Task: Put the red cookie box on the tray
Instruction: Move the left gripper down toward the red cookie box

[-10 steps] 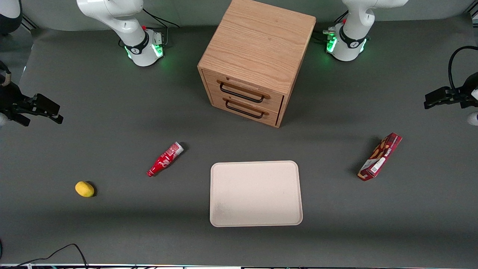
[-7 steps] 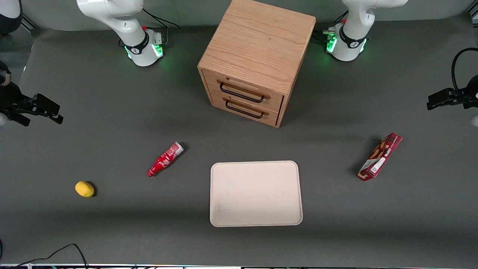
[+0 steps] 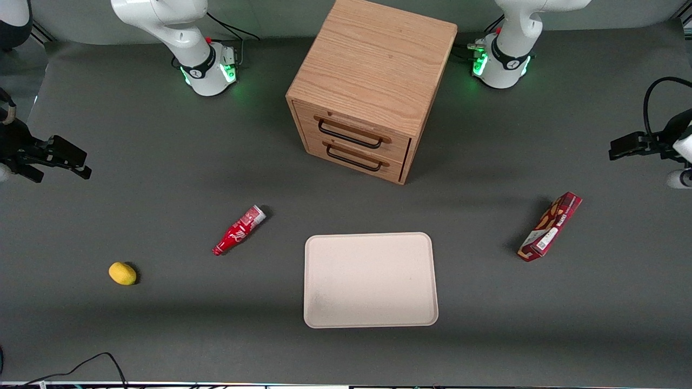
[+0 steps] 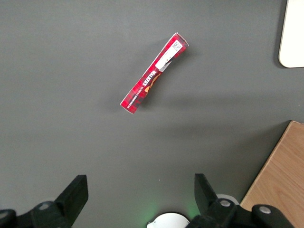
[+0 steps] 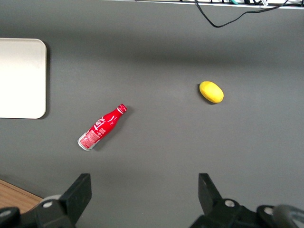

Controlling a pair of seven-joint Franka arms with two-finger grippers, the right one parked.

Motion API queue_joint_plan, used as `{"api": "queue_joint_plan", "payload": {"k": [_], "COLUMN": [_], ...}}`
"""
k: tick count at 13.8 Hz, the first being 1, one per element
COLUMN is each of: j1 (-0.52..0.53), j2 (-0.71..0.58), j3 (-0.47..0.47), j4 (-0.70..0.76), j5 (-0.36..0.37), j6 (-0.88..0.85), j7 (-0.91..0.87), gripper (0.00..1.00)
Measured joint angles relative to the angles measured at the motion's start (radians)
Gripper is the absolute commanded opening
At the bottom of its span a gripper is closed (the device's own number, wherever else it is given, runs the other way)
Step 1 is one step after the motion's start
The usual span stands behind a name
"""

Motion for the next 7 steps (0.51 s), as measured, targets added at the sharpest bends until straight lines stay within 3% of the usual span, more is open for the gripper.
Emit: {"api": "queue_joint_plan", "payload": {"k": [7], "j1": [0.006], "j2": [0.030], "j3": [0.005], "j4": [-0.255], "j5": [0.002], "j6": [0.386], "j7": [0.231], "gripper": [1.00]}}
